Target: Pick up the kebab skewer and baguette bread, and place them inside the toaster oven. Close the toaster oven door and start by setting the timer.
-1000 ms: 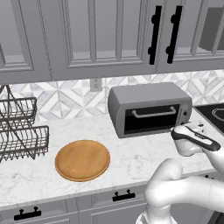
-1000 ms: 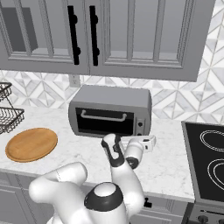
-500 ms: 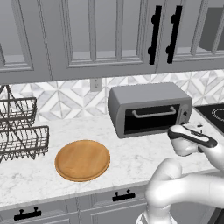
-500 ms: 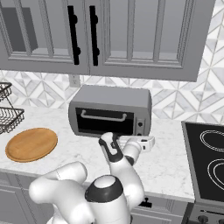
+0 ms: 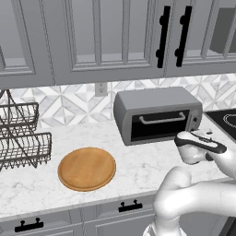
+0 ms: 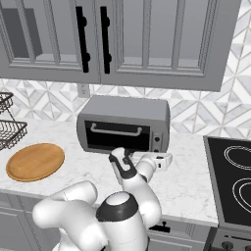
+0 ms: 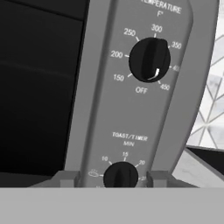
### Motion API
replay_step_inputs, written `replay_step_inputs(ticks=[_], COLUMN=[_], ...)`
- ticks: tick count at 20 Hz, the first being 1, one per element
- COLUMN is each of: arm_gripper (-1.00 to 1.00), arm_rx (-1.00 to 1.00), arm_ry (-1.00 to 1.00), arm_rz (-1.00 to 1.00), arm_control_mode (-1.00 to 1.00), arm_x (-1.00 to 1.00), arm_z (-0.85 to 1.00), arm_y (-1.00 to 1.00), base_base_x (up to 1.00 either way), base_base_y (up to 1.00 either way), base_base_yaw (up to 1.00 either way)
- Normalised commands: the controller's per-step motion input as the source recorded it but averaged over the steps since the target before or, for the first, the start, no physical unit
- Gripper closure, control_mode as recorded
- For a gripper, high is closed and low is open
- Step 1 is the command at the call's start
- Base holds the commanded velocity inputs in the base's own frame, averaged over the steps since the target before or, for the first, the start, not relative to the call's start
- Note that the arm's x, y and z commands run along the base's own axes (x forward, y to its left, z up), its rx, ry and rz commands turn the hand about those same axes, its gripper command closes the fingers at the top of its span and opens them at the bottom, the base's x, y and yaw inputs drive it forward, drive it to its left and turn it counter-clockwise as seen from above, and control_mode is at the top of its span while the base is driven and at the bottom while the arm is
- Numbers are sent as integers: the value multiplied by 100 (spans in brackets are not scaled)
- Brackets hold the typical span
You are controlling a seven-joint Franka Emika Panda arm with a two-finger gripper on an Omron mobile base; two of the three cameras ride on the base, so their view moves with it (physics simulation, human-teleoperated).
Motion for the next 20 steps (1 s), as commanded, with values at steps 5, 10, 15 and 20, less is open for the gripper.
replay_step_inputs(ticks=[5,10,15,20], arm_gripper=[100,100,100,100], arm_rx=[0,1,3,4], arm_ry=[-1,0,-4,-1], arm_rz=[-2,0,5,5], arm_control_mode=[-100,-100,-100,-100], arm_x=[0,0,0,0], arm_z=[0,4,5,4], arm_y=[0,0,0,0], base_base_x=[0,0,0,0], base_base_y=[0,0,0,0], base_base_yaw=[0,0,0,0])
